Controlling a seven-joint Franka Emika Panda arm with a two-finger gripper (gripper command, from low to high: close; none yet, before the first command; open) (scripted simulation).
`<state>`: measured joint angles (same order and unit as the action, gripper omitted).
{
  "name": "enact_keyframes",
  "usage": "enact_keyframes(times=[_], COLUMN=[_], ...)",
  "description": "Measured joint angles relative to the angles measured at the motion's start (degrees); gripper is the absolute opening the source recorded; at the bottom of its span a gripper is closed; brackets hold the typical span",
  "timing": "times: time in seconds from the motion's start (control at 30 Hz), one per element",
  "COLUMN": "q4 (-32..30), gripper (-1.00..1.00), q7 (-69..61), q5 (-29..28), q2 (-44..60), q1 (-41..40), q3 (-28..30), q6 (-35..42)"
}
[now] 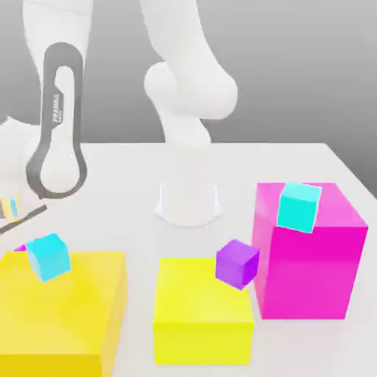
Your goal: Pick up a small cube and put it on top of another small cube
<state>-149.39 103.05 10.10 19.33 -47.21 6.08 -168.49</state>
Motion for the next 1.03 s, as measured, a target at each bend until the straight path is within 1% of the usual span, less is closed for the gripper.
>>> enact_keyframes(times=[0.13, 0.2, 0.33, 0.4, 0.47, 0.57, 0.7, 0.77, 0.83, 0.9, 0.93, 1.03], q4=[0.2, -0.2, -1.7, -0.5, 0.7, 2.2, 4.0, 3.5, 2.0, 0.6, 0.0, 0.0], gripper=[-1.0, -1.0, -1.0, -1.0, -1.0, -1.0, -1.0, -1.0, -1.0, -1.0, 1.0, 1.0], q7=[-0.2, 0.4, 3.4, 4.0, 4.4, 3.6, 0.6, -0.2, -0.2, -0.3, -0.4, -0.4], q5=[0.3, -0.4, -4.5, -7.9, -10.9, -13.0, -13.0, -11.6, -10.9, -10.6, -10.5, -10.5], q2=[1.0, -0.8, -8.4, -11.7, -15.5, -21.5, -29.6, -32.3, -30.6, -27.5, -26.1, -26.1], q1=[-0.5, 0.0, 1.9, 2.1, 4.1, 8.1, 12.1, 14.2, 14.9, 15.1, 15.1, 15.1], q3=[-0.5, 0.2, 2.9, 3.9, 3.1, 1.5, -1.4, -3.0, -3.5, -3.6, -3.7, -3.7], q6=[-1.0, 0.6, 6.6, 9.2, 13.3, 20.7, 30.6, 34.2, 32.0, 27.7, 25.7, 25.7])
